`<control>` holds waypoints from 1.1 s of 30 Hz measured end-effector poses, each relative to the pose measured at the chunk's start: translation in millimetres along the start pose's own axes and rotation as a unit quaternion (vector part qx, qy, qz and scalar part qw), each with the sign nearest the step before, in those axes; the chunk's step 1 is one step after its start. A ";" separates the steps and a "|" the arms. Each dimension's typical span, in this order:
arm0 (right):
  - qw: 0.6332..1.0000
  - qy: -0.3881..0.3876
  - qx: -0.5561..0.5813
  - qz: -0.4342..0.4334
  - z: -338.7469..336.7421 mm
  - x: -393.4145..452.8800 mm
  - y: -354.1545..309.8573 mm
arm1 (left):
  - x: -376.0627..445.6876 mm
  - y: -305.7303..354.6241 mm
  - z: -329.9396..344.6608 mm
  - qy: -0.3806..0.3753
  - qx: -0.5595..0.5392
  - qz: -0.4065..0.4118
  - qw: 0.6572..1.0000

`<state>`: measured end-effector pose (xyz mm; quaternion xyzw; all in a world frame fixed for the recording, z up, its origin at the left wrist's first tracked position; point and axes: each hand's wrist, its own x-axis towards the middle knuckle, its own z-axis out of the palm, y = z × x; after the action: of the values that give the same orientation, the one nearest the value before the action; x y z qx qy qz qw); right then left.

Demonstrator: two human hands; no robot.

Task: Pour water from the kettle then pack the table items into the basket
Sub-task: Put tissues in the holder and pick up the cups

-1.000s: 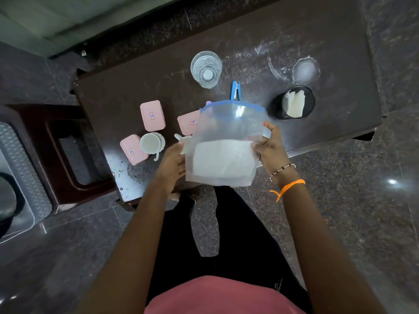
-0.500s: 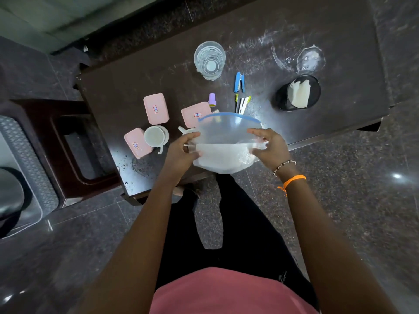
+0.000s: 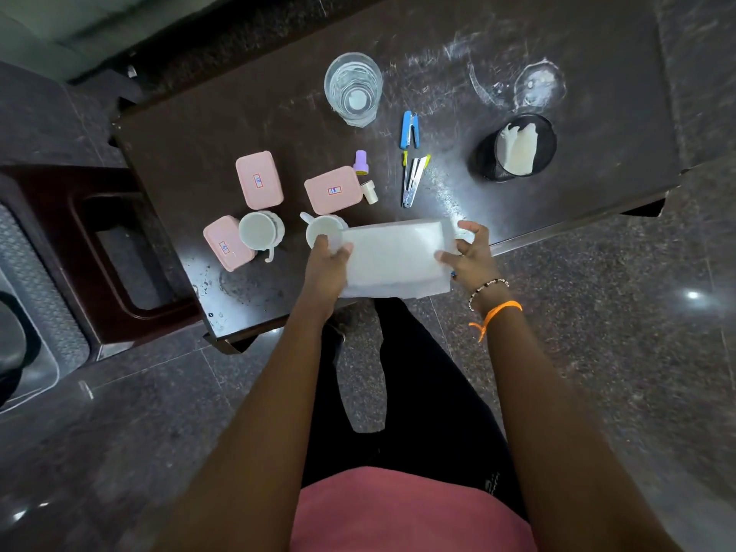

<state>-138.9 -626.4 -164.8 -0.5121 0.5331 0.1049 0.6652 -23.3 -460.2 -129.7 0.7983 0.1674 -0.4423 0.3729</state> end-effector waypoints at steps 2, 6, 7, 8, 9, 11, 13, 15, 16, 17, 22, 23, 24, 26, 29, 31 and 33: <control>0.994 0.064 -0.075 -0.038 -6.2 9.9 4.3 | 1.5 0.5 6.9 -0.004 0.002 -0.036 0.999; 0.960 0.152 -0.232 -0.041 -20.4 37.6 9.3 | 3.1 1.2 13.3 -0.041 0.058 -0.019 0.997; 0.958 0.150 -0.240 -0.034 -20.7 44.1 8.9 | 3.7 1.7 14.9 -0.051 0.066 -0.011 0.996; 0.958 0.144 -0.245 -0.034 -18.8 49.9 7.5 | 4.1 2.0 16.6 -0.060 0.072 -0.005 0.996; 0.958 0.137 -0.247 -0.040 -14.9 54.1 4.7 | 4.8 2.3 18.5 -0.067 0.076 -0.001 0.995; 0.960 0.126 -0.243 -0.056 -4.3 62.7 -2.2 | 6.2 3.5 22.8 -0.078 0.079 0.003 0.994; 0.965 0.102 -0.234 -0.068 5.3 71.1 -7.2 | 7.5 5.2 28.5 -0.083 0.071 0.002 0.994; 0.963 0.062 -0.249 -0.078 9.8 76.1 -10.2 | 8.9 9.6 33.1 -0.088 0.058 -0.003 0.994; 0.961 0.051 -0.260 -0.078 9.5 78.4 -10.9 | 9.6 12.7 35.3 -0.091 0.051 -0.004 0.995; 0.959 0.051 -0.267 -0.077 7.6 79.5 -11.3 | 10.0 15.6 37.3 -0.095 0.047 -0.004 0.994; 0.972 0.175 -0.141 -0.063 -15.2 67.7 -18.3 | 9.9 31.2 49.7 -0.122 0.057 0.003 0.991; 0.970 0.221 -0.091 -0.054 -20.3 64.2 -21.2 | 10.0 34.0 52.2 -0.127 0.058 0.005 0.990; 0.963 0.262 -0.035 -0.048 -25.7 61.9 -24.9 | 10.2 37.1 54.4 -0.132 0.059 0.007 0.990; 0.948 0.292 0.119 -0.044 -34.5 60.5 -36.1 | 10.8 43.0 59.4 -0.138 0.059 0.016 0.989; 0.937 0.282 0.206 -0.008 -45.3 70.5 -56.6 | 12.8 50.4 65.9 -0.114 0.046 0.044 0.991; 0.942 0.278 0.188 0.030 -50.0 77.8 -68.3 | 14.5 55.3 68.9 -0.089 0.026 0.059 0.994; 0.942 0.282 0.171 0.057 -52.7 83.0 -74.2 | 16.6 59.8 70.0 -0.084 0.020 0.066 0.994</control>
<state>-85.8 -735.6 -185.4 -0.3679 0.7371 -0.0995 0.5581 -19.1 -553.1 -139.9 0.7749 0.0732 -0.4854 0.3982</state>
